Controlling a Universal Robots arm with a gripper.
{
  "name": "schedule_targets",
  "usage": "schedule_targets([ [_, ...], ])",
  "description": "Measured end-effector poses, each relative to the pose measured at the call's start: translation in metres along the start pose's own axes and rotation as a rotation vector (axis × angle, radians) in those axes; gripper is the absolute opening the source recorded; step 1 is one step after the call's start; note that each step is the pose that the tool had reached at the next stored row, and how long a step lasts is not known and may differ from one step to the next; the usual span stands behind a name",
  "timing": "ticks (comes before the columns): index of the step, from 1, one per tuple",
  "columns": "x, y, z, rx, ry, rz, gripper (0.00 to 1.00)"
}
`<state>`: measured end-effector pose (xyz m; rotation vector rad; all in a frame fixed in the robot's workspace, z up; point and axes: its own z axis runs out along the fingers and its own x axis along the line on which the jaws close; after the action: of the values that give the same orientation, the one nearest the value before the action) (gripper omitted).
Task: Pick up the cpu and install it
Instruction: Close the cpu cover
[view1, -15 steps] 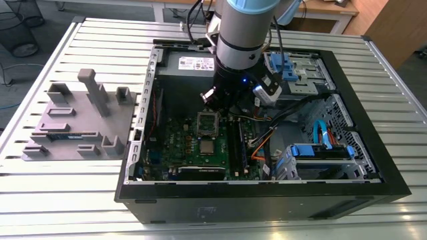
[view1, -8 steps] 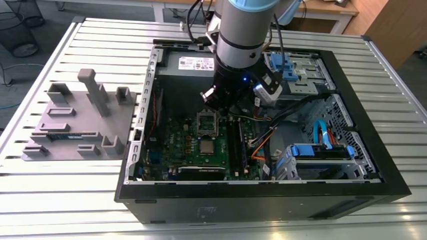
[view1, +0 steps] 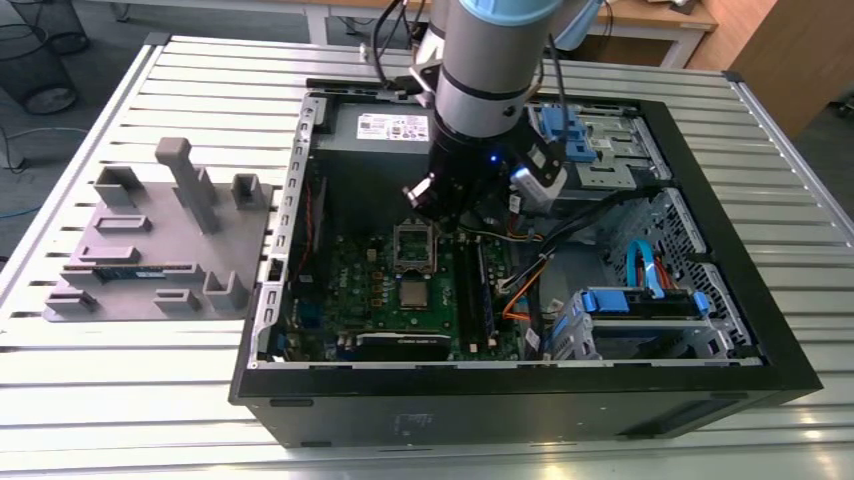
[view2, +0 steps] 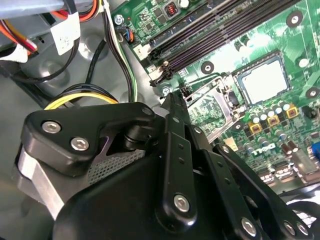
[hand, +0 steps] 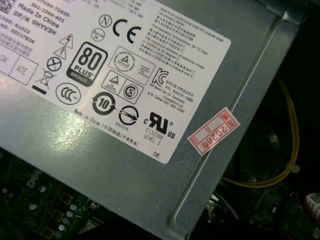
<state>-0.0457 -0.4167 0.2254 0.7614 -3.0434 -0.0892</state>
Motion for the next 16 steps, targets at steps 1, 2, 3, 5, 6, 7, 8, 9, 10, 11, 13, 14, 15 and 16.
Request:
schedule_targets([
  [1,-0.0001,-0.0001,0.0004,-0.0001,0.0008,-0.014,0.11],
  [2,-0.0002,-0.0002,0.0008,-0.0002,0.0017,-0.028,0.11],
  [3,-0.0003,-0.0003,0.0013,-0.0004,0.0024,-0.042,0.11],
  [5,-0.0008,-0.0006,0.0018,-0.0004,0.0032,-0.054,0.11],
  [6,-0.001,-0.0007,0.0022,-0.0005,0.0032,-0.054,0.11],
  [7,-0.001,-0.0007,0.0024,-0.0007,0.0031,-0.054,0.11],
  [8,-0.0011,-0.0008,0.0029,-0.0008,0.0029,-0.054,0.11],
  [9,-0.0011,-0.0008,0.0034,-0.0008,0.0028,-0.054,0.11],
  [10,-0.0011,-0.0008,0.0042,-0.0008,0.0029,-0.054,0.11],
  [11,-0.0011,-0.0009,0.0051,-0.0008,0.003,-0.054,0.11],
  [13,-0.0012,-0.001,0.0068,-0.0008,0.0029,-0.054,0.11],
  [14,-0.0014,-0.0012,0.0074,-0.0009,0.0029,-0.054,0.11],
  [15,-0.0015,-0.0013,0.0078,-0.0012,0.0028,-0.054,0.11],
  [16,-0.0017,-0.0014,0.0082,-0.0016,0.0025,-0.054,0.11],
])
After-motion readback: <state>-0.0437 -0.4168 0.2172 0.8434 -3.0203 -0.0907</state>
